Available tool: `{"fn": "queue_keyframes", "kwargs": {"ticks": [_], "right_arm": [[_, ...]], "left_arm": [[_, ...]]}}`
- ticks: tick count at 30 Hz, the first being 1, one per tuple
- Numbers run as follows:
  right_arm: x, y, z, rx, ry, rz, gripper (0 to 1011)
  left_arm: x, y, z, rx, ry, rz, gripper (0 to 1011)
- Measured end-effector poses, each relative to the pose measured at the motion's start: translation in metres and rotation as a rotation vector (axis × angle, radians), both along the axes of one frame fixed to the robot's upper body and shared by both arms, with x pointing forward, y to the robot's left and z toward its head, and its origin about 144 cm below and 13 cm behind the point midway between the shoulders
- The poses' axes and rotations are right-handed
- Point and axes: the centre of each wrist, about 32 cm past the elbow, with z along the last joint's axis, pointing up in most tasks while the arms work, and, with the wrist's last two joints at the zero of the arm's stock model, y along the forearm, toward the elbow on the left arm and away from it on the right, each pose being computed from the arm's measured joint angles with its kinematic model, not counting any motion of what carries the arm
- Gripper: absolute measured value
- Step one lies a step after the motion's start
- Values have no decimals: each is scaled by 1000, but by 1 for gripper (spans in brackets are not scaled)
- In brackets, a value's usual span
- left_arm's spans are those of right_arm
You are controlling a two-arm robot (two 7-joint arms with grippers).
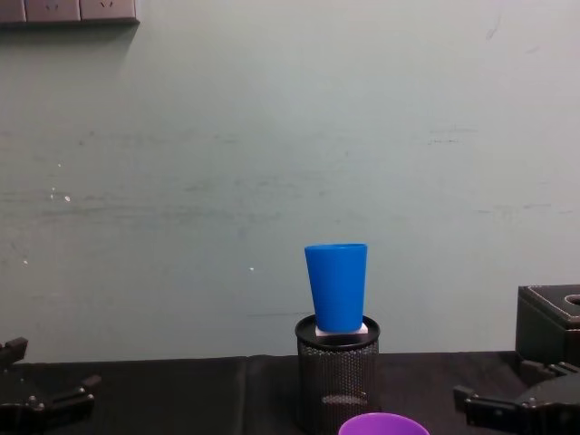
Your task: Pick up one cup with a gripper and tap it against the other cup.
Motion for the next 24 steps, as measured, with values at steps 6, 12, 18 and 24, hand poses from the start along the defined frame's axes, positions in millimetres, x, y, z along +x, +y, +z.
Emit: {"fn": "queue_keyframes", "kwargs": {"ticks": [6, 12, 18, 24], "right_arm": [[0, 0, 0, 0, 0, 0, 1003], [0, 0, 0, 0, 0, 0, 1003], [0, 0, 0, 0, 0, 0, 1003], [0, 0, 0, 0, 0, 0, 1003]], "left_arm": [[0, 0, 0, 0, 0, 0, 1000], [0, 0, 0, 0, 0, 0, 1000], [0, 0, 0, 0, 0, 0, 1000], [0, 0, 0, 0, 0, 0, 1000]]}}
